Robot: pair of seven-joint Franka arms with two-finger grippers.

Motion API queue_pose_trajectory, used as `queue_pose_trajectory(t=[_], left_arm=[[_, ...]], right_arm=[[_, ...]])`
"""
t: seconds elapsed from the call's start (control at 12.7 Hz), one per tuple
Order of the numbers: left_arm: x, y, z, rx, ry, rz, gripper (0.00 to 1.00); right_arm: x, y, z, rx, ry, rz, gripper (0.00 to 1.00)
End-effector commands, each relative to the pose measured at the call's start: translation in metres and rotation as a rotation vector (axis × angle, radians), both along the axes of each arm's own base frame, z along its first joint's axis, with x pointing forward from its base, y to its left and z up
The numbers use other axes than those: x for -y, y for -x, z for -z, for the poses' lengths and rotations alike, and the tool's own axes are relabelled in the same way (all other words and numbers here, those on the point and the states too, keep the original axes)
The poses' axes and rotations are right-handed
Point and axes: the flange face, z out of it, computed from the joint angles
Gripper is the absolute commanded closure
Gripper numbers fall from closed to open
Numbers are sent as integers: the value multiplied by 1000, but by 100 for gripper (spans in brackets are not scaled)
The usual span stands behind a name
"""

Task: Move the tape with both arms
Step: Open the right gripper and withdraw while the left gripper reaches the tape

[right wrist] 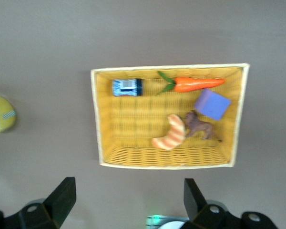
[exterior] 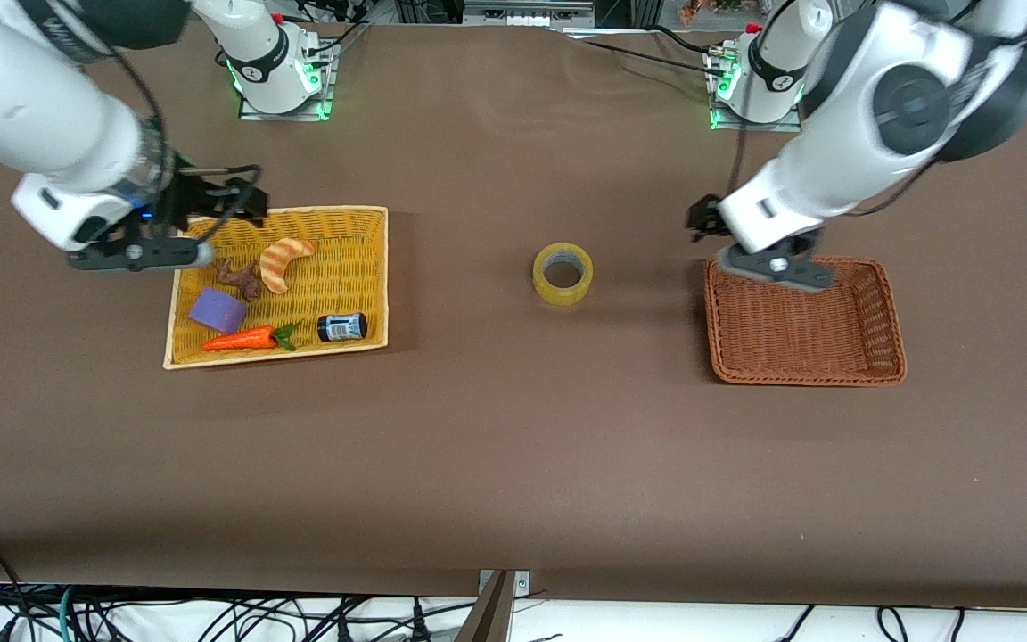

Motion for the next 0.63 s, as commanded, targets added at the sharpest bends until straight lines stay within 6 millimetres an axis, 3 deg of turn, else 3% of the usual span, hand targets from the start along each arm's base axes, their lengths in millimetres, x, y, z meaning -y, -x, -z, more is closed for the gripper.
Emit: queue_pose_trajectory(t=[0.0, 0.16, 0.24, 0.32, 0.55], left_arm=[[66, 11, 55, -69, 29, -27, 0], [119, 41, 104, -74, 18, -7, 0], [136, 51, 133, -49, 11, 4, 0], [145, 56, 161, -17, -7, 38, 0], [147, 60, 210, 10, -82, 144, 0]], right_arm=[[46, 12, -13, 7, -41, -65, 0], [73, 8, -15, 12, -42, -86, 0], [80, 7, -15, 13, -45, -97, 0], [87, 6, -14, 11, -44, -94, 0], [99, 2, -14, 5, -36, -74, 0]])
